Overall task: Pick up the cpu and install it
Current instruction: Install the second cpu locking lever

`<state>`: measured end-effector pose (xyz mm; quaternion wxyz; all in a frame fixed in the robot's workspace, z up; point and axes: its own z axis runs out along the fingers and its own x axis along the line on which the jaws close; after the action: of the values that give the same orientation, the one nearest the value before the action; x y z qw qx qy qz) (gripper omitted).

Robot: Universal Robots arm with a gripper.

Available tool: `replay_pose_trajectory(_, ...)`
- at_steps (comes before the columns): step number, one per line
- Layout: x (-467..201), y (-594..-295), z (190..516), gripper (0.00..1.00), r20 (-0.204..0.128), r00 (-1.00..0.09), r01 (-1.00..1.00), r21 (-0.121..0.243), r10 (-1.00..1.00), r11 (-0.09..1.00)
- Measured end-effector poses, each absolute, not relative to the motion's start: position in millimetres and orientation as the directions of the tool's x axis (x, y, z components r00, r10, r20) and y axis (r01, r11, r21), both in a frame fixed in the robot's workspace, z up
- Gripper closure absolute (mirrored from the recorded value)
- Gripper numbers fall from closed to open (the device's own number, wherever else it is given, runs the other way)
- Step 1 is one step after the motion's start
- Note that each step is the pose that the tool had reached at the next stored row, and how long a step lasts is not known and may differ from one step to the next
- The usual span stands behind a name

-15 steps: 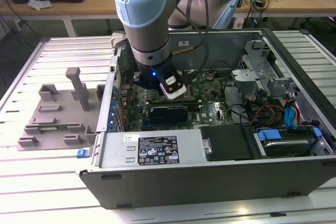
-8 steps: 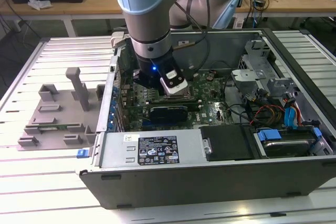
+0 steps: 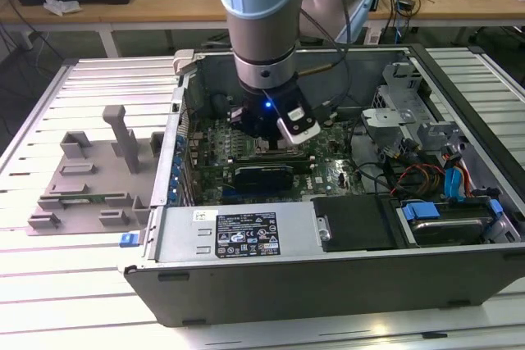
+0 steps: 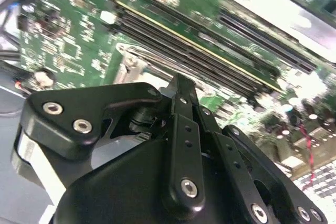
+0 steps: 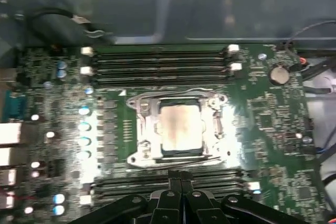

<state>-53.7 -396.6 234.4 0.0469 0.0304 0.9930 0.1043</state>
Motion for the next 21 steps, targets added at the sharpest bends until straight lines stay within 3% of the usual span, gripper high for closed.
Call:
replay_pose_trajectory(9,-47,-361,234,0.89,-0.089,-0.994,0.051,0.179,0.068,0.983)
replay_pose_trajectory(21,-47,-358,243,0.89,-0.090,-0.994,0.051,0.168,0.067,0.984)
